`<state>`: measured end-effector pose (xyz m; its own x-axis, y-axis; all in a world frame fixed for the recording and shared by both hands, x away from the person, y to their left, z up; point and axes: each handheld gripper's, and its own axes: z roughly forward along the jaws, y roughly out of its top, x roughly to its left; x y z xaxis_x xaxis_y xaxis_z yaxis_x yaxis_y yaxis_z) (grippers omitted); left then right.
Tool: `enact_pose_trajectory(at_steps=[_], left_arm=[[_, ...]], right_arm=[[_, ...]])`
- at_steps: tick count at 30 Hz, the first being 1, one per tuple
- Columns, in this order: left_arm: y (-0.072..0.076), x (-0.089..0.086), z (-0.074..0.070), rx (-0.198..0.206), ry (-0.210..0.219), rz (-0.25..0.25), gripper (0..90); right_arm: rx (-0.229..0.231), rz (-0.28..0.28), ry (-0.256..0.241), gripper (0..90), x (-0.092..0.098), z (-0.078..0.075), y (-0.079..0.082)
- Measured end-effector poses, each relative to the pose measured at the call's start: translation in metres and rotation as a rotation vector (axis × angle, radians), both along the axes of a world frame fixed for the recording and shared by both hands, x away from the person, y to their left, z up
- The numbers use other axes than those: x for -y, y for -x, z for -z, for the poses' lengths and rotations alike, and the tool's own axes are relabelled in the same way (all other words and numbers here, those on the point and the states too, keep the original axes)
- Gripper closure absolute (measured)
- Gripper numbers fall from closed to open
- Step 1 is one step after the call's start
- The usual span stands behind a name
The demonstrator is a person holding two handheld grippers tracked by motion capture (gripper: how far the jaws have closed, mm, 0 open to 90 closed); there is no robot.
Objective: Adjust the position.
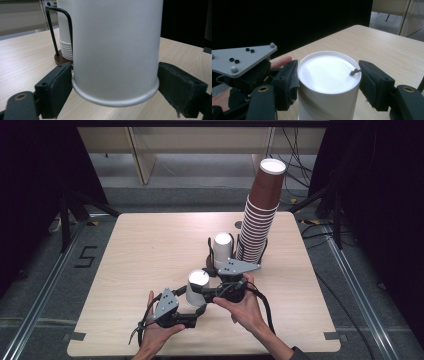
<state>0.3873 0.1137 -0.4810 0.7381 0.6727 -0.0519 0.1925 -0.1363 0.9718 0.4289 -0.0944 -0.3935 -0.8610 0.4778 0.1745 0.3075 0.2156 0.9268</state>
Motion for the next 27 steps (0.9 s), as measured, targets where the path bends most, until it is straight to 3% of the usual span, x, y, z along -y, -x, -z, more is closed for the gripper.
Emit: enact_pose_trajectory(at_steps=[3,6,9,10,14,18,22,23,27], left_arm=[[0.0,0.002,0.0,0.004,0.01,-0.001,13.2],[-0.001,0.004,0.001,0.01,0.019,0.008,13.0],[-0.002,0.005,0.001,0.019,0.03,0.012,13.9],[0.0,0.004,0.0,0.019,0.007,0.0,13.9],[0.0,0.003,-0.001,0.028,-0.02,0.014,17.4],[0.0,0.003,-0.002,0.04,-0.059,0.036,20.9],[0.001,0.004,-0.002,0.059,-0.111,0.071,22.1],[0.002,0.004,-0.004,0.068,-0.147,0.068,22.1],[0.005,0.008,-0.005,0.072,-0.165,0.084,22.1]], right_arm=[[0.008,0.0,0.009,35.7,0.0,-0.001,0.001],[-0.03,-0.01,-0.014,35.7,-0.001,0.0,0.002],[-0.02,-0.016,-0.005,35.7,-0.002,0.0,0.004],[-0.025,-0.016,-0.005,35.7,-0.003,0.0,0.004],[-0.019,-0.019,-0.016,35.0,-0.001,0.001,0.003],[-0.04,-0.052,-0.01,32.2,0.003,0.002,0.001],[-0.063,-0.063,0.053,21.4,0.007,0.0,0.001],[-0.054,-0.075,0.051,20.7,0.008,0.001,0.0],[-0.076,-0.09,0.084,20.0,0.01,0.001,0.002]])
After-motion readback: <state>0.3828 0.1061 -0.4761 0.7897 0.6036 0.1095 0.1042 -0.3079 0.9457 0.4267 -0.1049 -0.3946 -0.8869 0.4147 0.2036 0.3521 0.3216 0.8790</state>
